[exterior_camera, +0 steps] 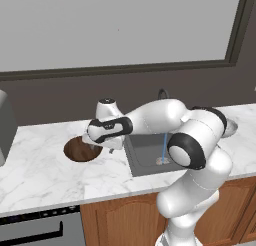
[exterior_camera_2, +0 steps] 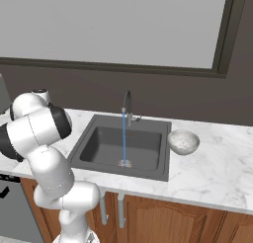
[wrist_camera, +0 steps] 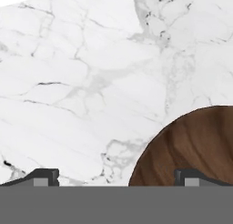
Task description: Rinse each bowl for a few seconds and place them down in the sink or on the counter.
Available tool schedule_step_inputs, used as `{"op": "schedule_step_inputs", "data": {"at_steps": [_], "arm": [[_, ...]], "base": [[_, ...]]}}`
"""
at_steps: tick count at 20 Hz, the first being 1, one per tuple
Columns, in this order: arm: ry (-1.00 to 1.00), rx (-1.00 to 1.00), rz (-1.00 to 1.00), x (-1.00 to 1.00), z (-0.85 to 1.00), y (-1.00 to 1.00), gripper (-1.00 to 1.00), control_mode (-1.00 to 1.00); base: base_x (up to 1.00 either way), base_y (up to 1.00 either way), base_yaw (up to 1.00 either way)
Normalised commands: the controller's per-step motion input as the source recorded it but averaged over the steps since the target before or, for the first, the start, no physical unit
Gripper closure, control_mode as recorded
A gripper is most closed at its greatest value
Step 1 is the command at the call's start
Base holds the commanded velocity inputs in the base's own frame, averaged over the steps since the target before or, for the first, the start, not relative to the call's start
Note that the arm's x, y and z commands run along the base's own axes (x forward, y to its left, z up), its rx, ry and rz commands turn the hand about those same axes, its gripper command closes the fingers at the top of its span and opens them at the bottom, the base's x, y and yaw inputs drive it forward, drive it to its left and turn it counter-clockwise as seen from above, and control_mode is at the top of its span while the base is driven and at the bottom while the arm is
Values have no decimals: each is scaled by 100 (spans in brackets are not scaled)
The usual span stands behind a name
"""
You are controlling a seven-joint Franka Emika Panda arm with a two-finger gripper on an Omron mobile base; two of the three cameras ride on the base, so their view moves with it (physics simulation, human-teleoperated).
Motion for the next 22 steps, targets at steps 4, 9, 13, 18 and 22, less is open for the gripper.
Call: {"op": "schedule_step_inputs", "data": {"at_steps": [4, 9, 13, 18, 22], "arm": [[-2, 1, 0, 17, -21, 7, -100, -100], [-1, 2, 0, 16, -23, 6, -100, -100], [-1, 2, 0, 17, -22, 8, -100, -100], [0, 2, 0, 19, -23, 13, -100, -100], [0, 1, 0, 20, -24, 16, -100, -100]], "base": [[0, 0, 0], [0, 0, 0], [0, 0, 0], [0, 0, 0], [0, 0, 0]]}}
